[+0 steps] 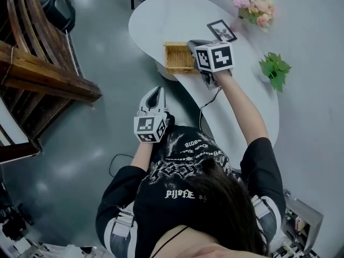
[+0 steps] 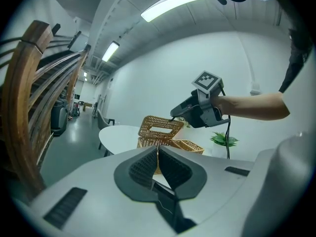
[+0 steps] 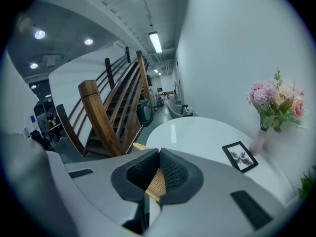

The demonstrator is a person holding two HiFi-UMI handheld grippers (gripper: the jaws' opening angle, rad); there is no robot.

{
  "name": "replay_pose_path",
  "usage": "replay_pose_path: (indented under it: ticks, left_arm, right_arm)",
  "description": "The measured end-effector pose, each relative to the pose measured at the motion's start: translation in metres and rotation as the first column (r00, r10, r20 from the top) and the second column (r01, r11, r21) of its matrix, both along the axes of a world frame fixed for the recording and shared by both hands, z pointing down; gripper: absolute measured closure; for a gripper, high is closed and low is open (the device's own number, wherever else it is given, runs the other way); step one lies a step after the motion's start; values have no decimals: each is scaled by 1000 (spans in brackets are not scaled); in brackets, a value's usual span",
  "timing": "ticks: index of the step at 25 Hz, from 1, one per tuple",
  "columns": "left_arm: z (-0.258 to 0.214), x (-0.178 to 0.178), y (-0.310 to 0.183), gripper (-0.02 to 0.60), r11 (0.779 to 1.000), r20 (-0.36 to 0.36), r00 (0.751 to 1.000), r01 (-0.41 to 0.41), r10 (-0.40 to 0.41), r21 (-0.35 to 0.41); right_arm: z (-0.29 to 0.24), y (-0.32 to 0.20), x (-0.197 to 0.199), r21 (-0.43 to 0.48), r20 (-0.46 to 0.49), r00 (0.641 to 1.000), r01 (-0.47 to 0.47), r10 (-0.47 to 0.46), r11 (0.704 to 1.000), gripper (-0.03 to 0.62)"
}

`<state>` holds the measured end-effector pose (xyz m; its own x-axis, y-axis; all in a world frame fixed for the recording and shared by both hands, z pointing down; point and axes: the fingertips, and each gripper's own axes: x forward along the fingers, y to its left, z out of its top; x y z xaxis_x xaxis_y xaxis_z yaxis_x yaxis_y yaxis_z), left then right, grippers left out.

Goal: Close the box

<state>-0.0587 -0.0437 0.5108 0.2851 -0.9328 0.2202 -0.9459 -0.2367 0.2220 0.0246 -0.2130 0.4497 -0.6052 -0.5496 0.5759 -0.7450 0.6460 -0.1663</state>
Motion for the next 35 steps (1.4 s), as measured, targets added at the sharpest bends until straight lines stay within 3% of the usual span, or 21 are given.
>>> replay_pose_path:
  ticks: [25, 35]
  left_arm:
    - [7, 9, 11, 554, 999, 26, 999, -39, 40, -16]
    - [13, 13, 12, 554, 998, 38, 998, -52, 53, -33]
  right_arm:
    - [44, 37, 3, -21, 60, 998, -21, 22, 1000, 556]
    - [65, 49, 4, 9, 8, 1000, -1, 1, 1000, 556]
